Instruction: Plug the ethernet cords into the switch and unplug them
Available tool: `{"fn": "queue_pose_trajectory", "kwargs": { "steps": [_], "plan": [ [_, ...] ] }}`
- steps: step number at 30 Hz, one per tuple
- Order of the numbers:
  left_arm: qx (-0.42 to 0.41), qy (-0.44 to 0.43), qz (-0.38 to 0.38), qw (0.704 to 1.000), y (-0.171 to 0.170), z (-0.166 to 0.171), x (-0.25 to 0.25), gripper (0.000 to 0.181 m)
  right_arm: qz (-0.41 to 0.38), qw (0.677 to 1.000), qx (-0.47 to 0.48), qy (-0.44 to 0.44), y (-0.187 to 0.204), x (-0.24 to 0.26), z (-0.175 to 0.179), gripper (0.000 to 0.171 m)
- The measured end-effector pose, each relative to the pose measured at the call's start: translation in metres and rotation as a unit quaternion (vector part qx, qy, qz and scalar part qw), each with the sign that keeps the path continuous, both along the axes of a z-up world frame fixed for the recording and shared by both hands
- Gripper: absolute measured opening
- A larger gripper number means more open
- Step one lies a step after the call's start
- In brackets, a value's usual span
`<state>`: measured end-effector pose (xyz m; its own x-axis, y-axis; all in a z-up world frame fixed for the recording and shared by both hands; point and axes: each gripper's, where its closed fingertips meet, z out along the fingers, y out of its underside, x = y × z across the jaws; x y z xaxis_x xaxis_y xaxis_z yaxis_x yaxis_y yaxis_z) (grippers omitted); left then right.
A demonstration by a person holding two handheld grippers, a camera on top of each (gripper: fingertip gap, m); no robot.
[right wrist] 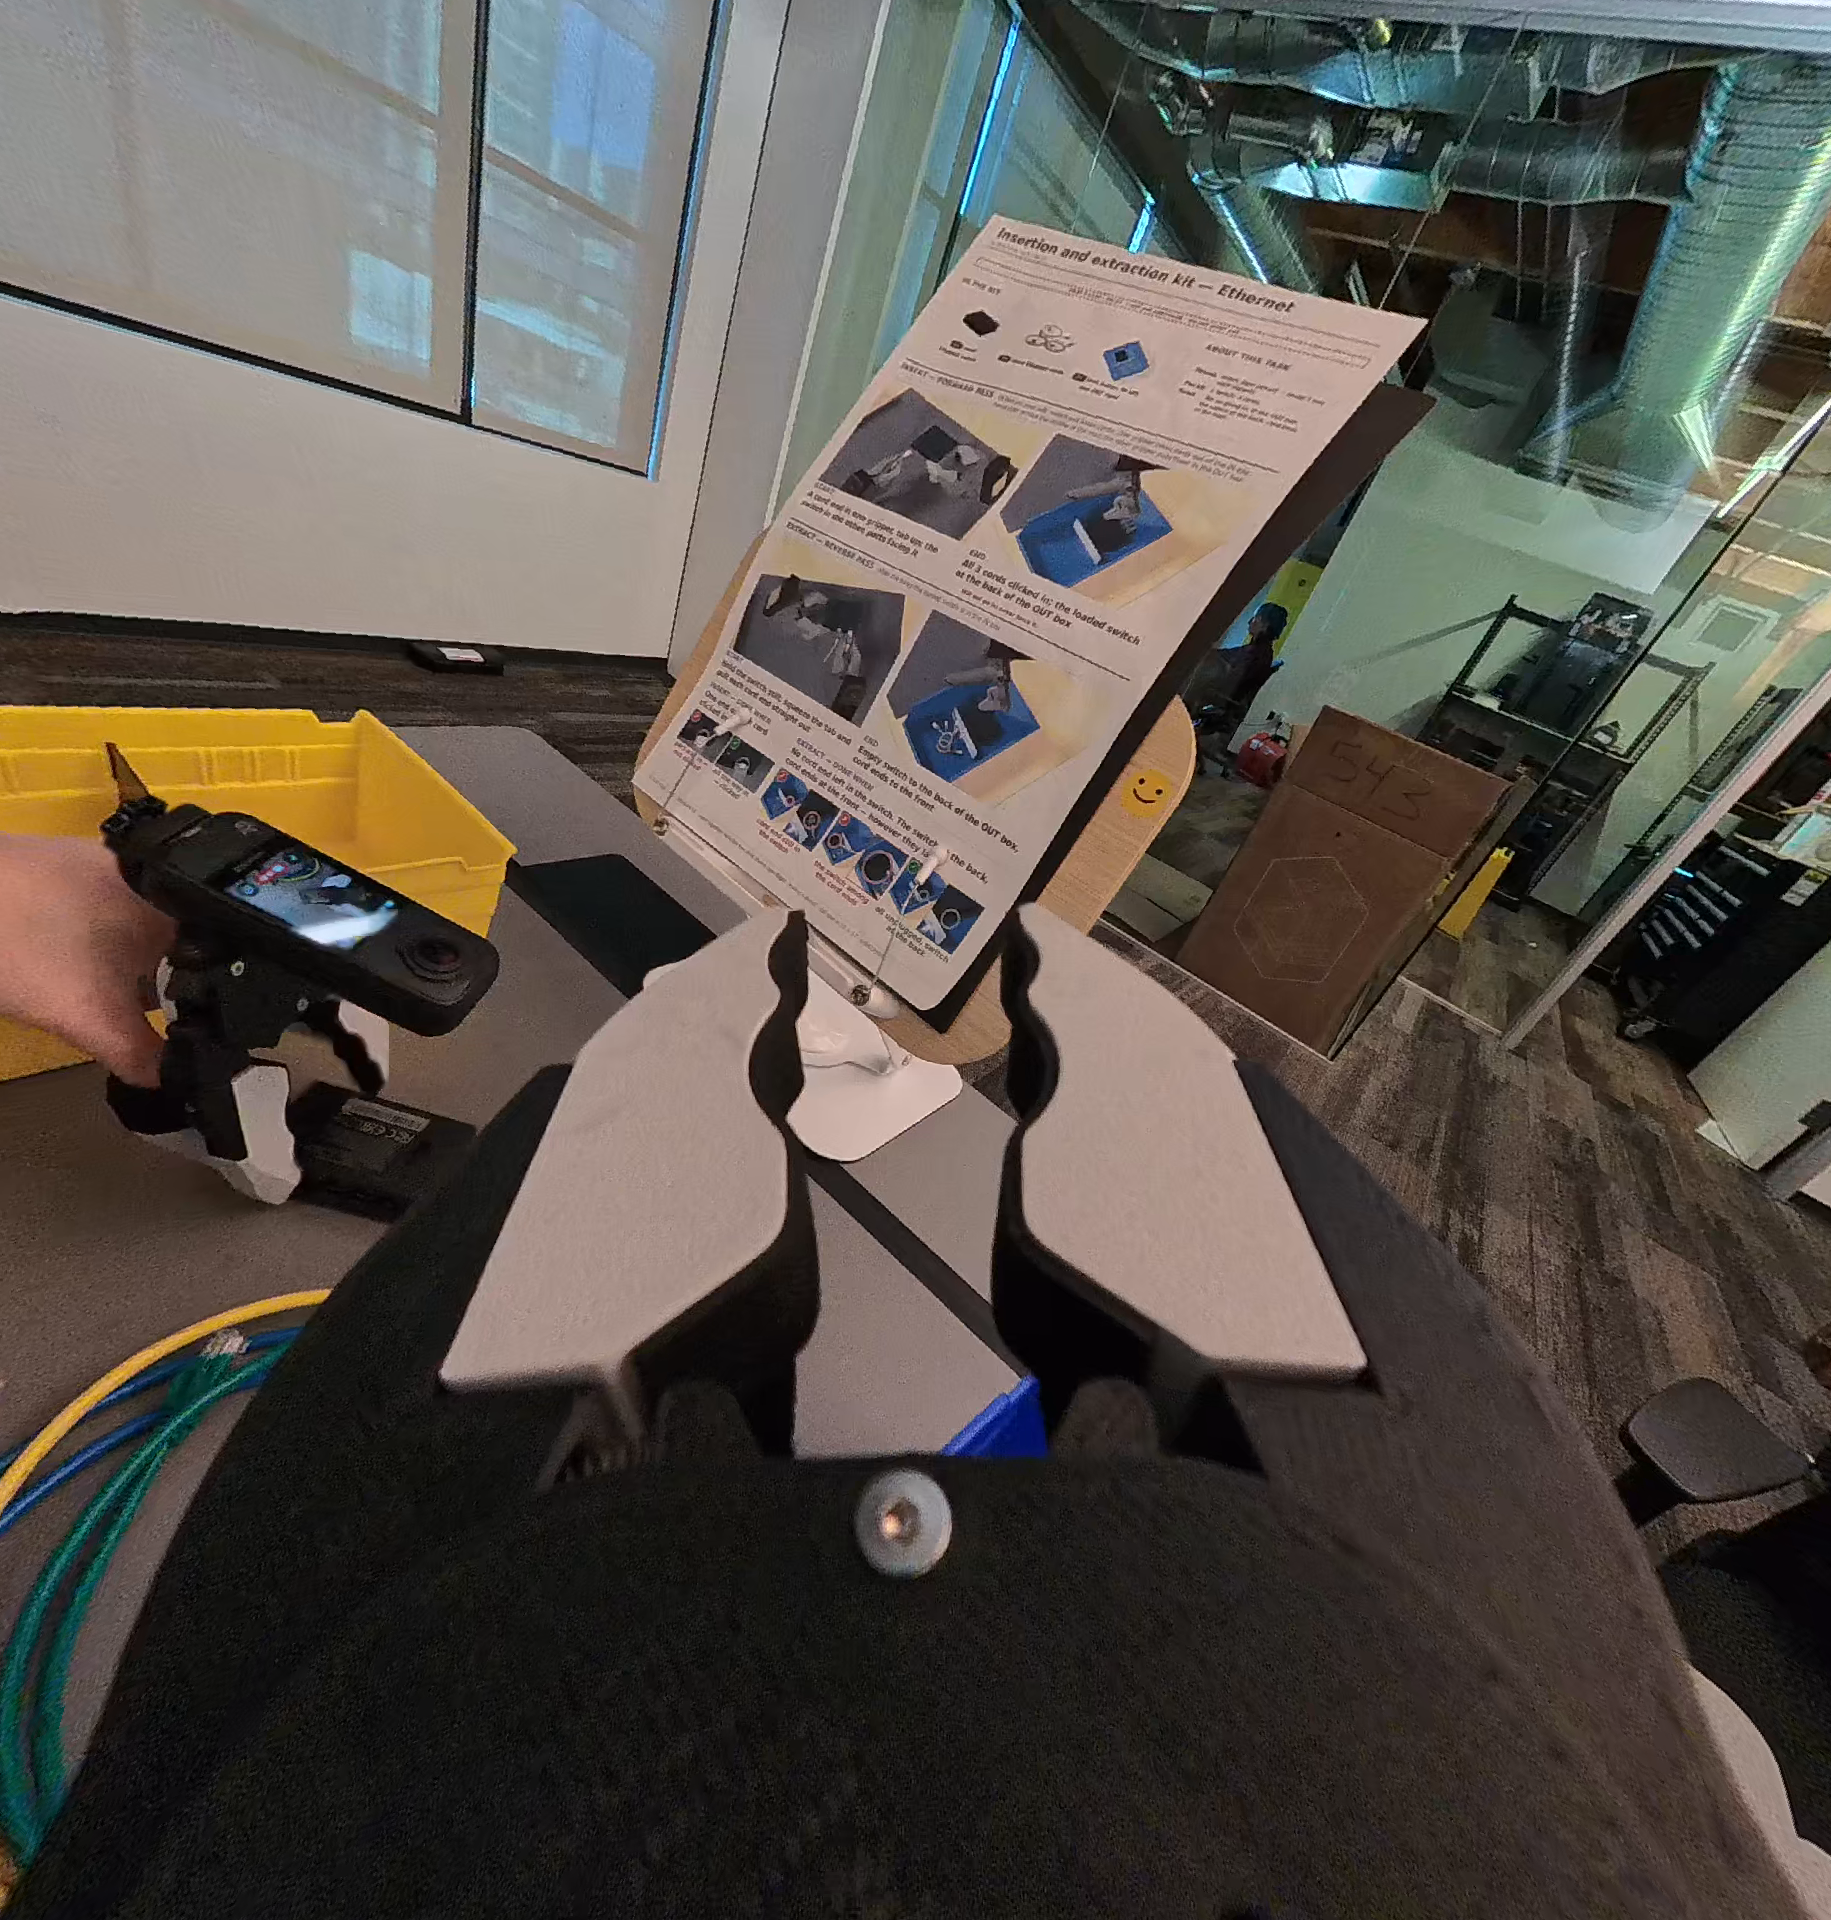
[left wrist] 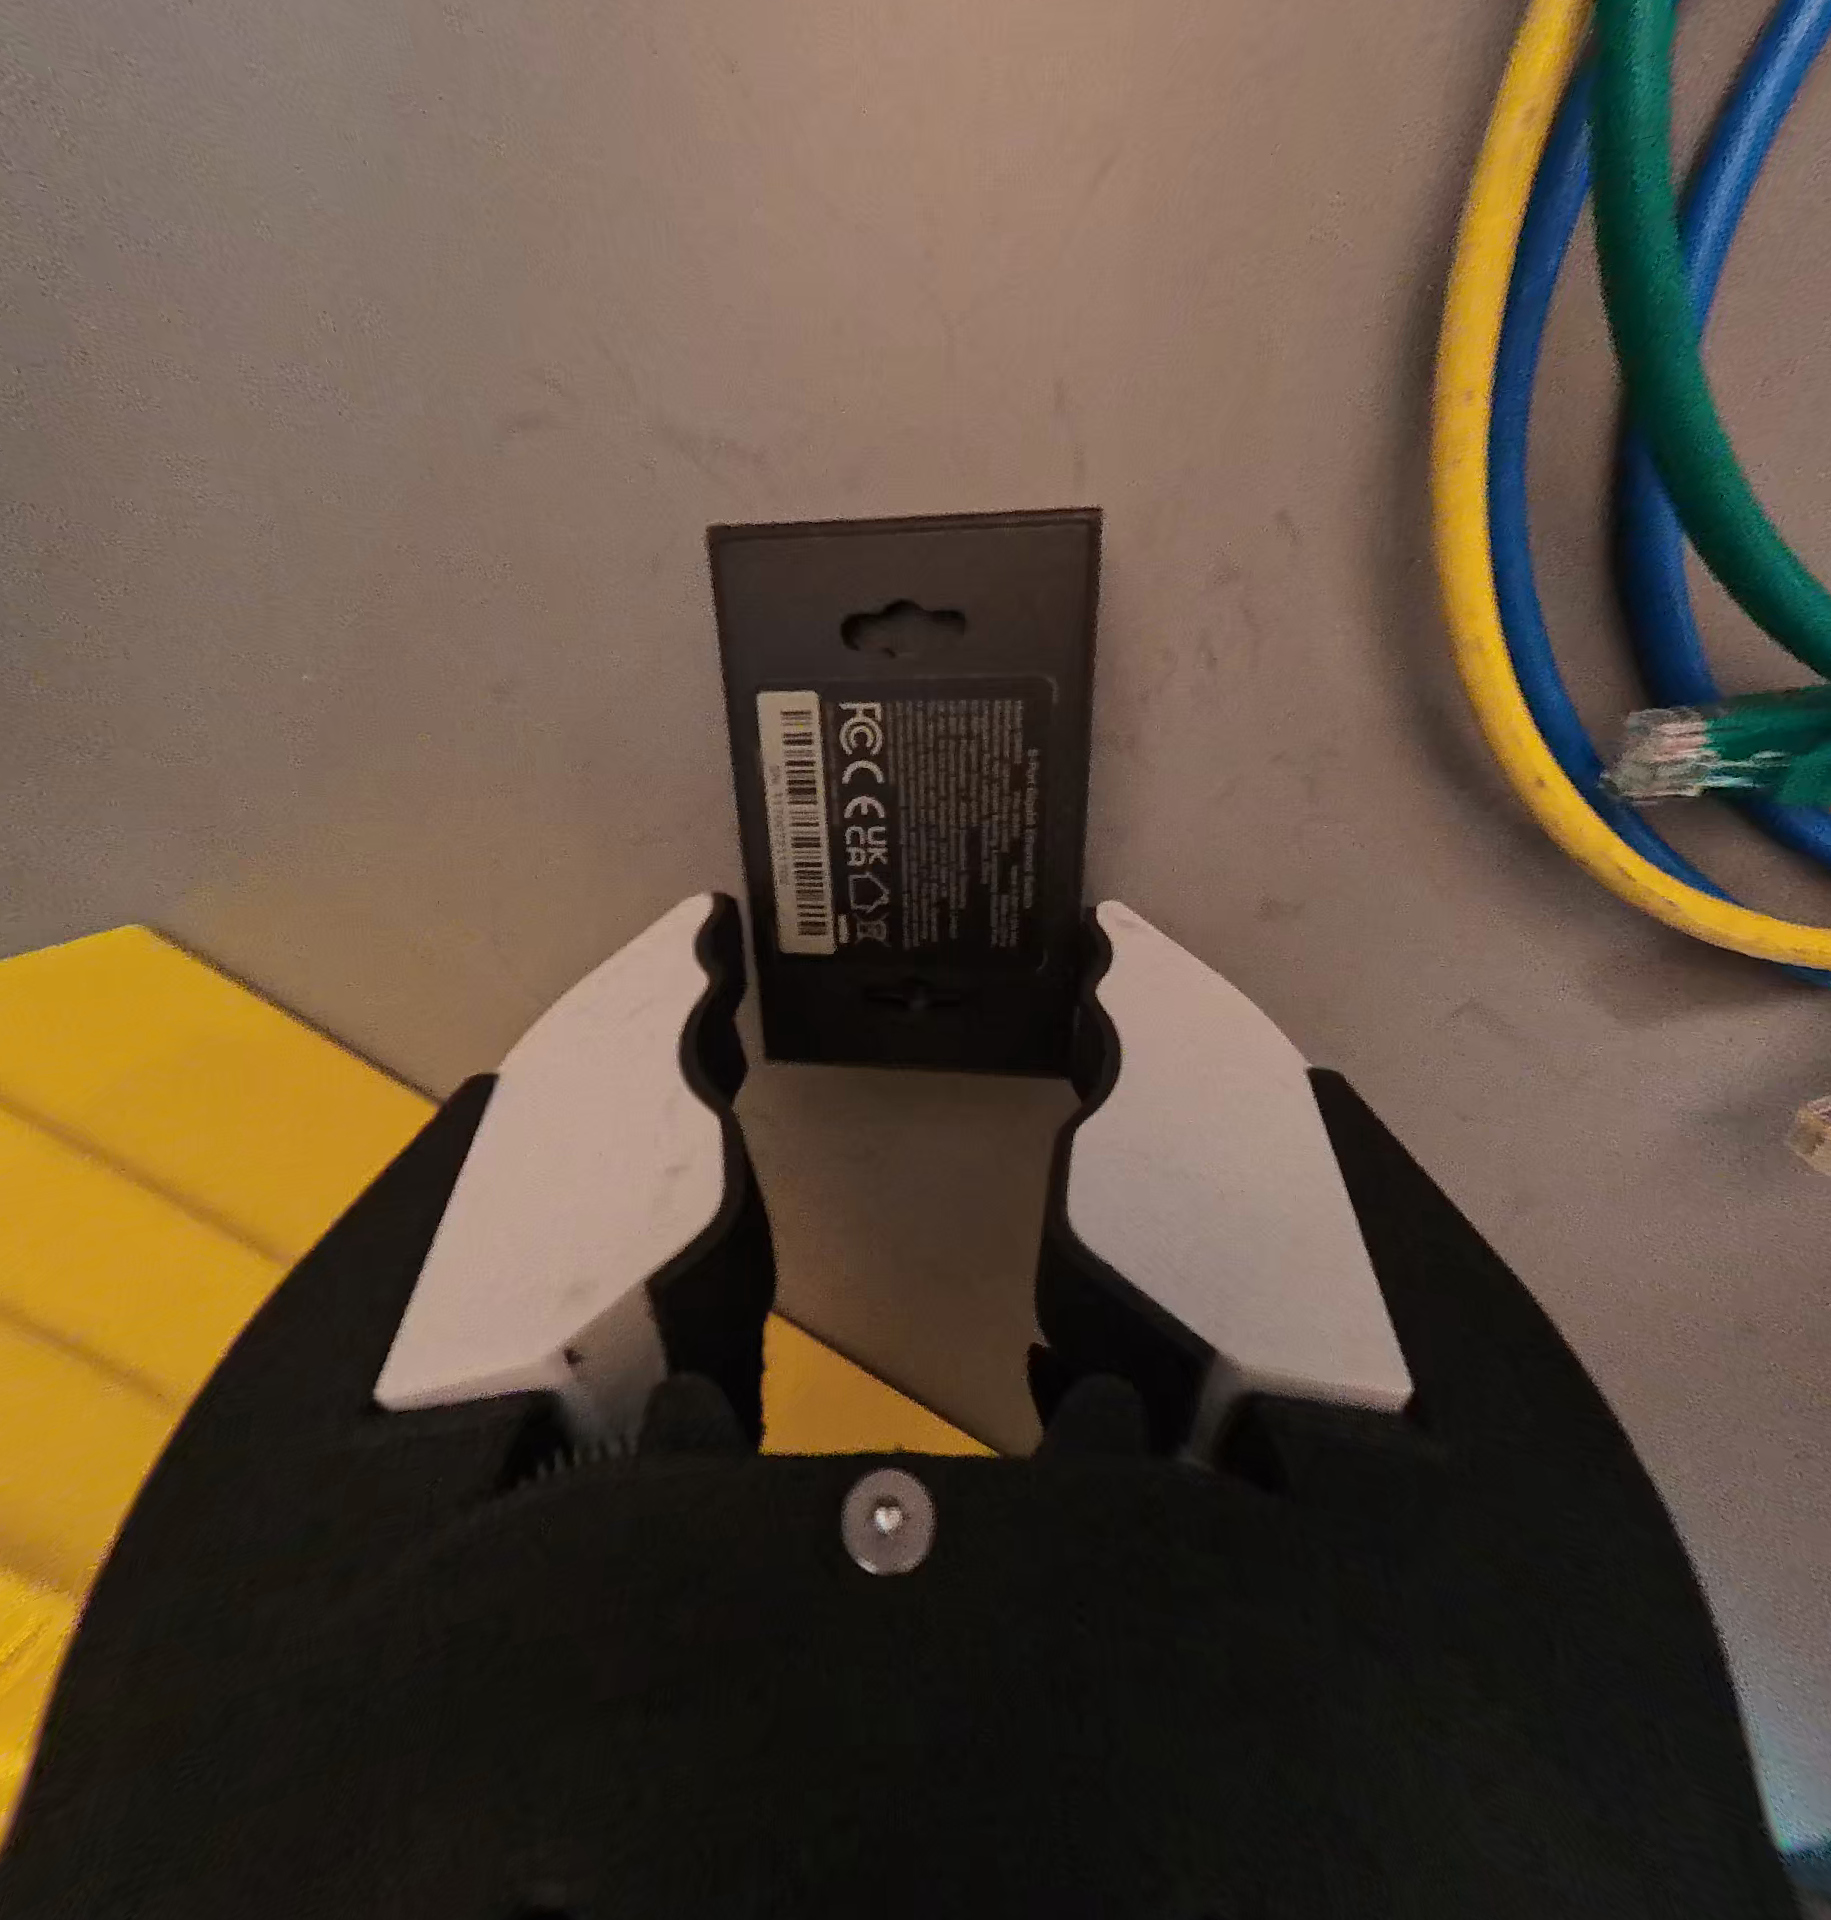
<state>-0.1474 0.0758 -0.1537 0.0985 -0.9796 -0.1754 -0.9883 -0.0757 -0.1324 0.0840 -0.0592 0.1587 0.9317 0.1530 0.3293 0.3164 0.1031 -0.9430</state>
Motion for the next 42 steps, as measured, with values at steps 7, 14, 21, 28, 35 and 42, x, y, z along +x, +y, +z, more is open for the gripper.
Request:
{"fn": "queue_pose_trajectory", "kwargs": {
  "steps": [7,14,21,28,35,42],
  "plan": [
    [-0.005,-0.130,-0.110,0.985,-0.062,0.045,0.010,0.077,0.002,1.000,0.015,0.020,-0.008,0.008,0.006,0.037],
    [-0.072,-0.205,-0.250,0.944,-0.165,0.024,0.004,0.045,0.022,0.999,0.019,0.038,-0.009,0.005,0.009,0.036],
    [-0.081,-0.184,-0.254,0.946,-0.157,-0.005,0.009,0.022,0.021,1.000,0.006,0.018,-0.004,-0.004,0.004,0.037],
    [-0.146,-0.278,-0.265,0.911,-0.174,0.066,0.025,0.015,0.025,1.000,-0.012,0.011,0.005,-0.009,-0.003,0.036],
    [-0.170,-0.403,-0.253,0.863,-0.171,0.198,0.046,0.014,0.059,0.997,-0.041,-0.004,0.012,-0.032,-0.013,0.037],
    [-0.192,-0.452,-0.240,0.837,-0.163,0.286,0.051,0.014,0.064,0.996,-0.052,-0.013,0.018,-0.040,-0.018,0.037]
  ]
}}
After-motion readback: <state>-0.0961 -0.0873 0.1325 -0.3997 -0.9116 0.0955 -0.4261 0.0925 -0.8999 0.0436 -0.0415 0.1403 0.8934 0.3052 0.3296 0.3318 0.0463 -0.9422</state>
